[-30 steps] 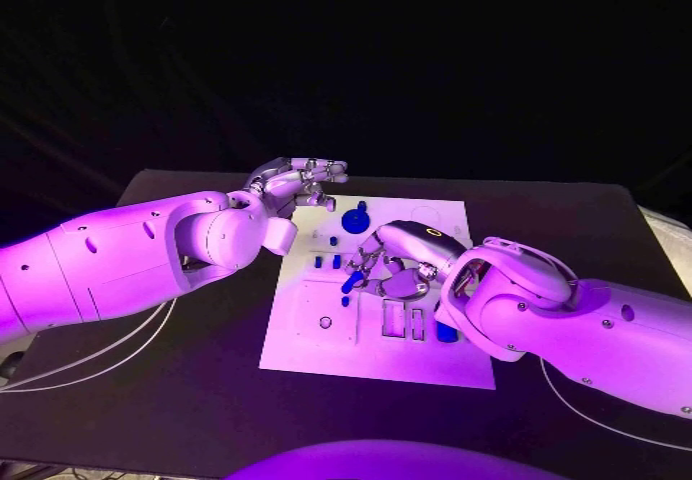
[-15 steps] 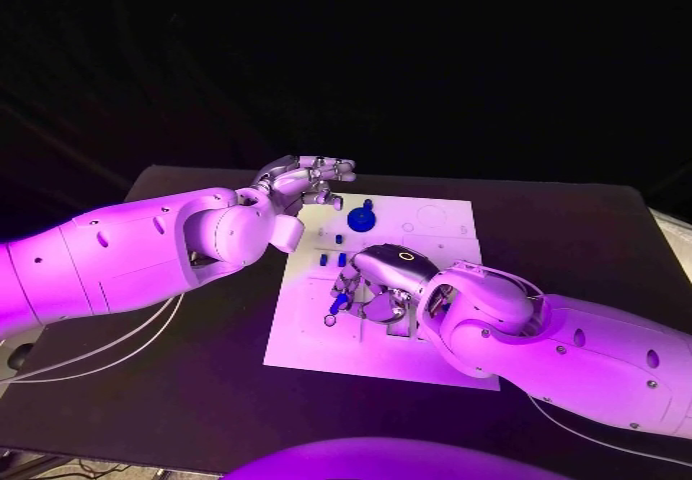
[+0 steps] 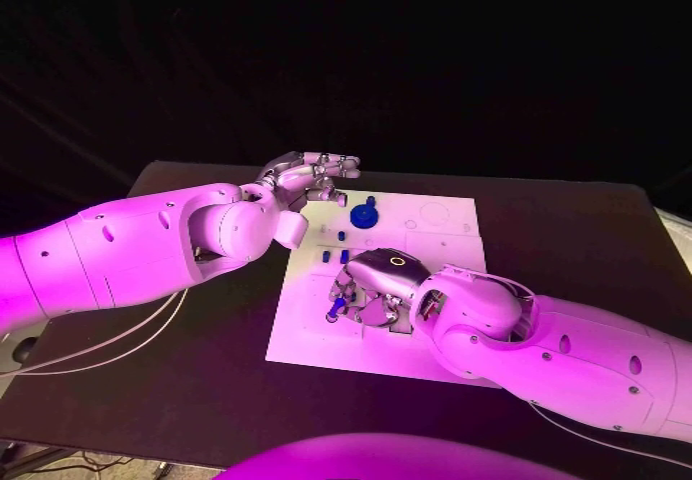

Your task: Assemble the parts on the task board

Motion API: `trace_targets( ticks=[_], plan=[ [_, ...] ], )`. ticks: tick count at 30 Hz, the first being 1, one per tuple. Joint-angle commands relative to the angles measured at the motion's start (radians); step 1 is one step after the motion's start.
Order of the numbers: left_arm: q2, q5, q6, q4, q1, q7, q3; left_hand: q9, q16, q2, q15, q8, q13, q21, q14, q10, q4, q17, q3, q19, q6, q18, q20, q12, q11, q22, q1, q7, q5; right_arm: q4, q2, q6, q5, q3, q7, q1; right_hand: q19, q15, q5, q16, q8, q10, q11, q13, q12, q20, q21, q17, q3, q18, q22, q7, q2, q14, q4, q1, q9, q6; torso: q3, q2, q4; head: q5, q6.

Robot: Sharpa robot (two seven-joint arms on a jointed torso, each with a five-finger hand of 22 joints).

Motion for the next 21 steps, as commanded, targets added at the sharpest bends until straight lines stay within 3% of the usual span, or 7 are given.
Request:
trace_targets(
  ticks=[1, 21],
  plan=[
    [0.002, -0.002, 0.017, 0.002, 0.001, 0.004, 0.001, 0.002, 0.005, 0.005, 0.0, 0.007, -0.001, -0.007, -0.006, -0.007, -0.002, -0.001, -0.007, -0.001, -0.006, 0.009, 0.005, 0.003, 0.001, -0.001, 0.0, 0.001, 0.0, -0.003, 0.003, 0.035, -0.047, 0.0, -0.008, -0.002, 0.006, -0.008, -0.002, 0.005, 0.003, 0.001, 0.002, 0.0, -0.007, 0.0, 0.006, 0.001, 0.001, -0.006, 0.001, -0.001, -0.001, 0.034, 0.002, -0.005, 0.001, 0.006, 0.0002, 0.0, -0.0003, 0.001, -0.003],
    [0.003, -0.002, 0.017, 0.002, 0.001, 0.003, 0.001, 0.002, 0.005, 0.005, 0.0, 0.007, -0.001, -0.007, -0.006, -0.007, -0.002, -0.001, -0.007, -0.001, -0.006, 0.009, 0.005, 0.003, 0.001, -0.001, 0.0, 0.001, 0.0, -0.02, 0.023, 0.076, -0.066, -0.004, -0.006, -0.007, 0.006, -0.008, -0.002, 0.005, 0.003, 0.001, 0.002, -0.001, -0.009, 0.0, 0.007, 0.0, 0.003, -0.006, 0.002, -0.001, 0.0, 0.034, 0.002, -0.004, 0.001, 0.006, 0.0006, 0.0, 0.0001, 0.007, -0.009]
  ],
)
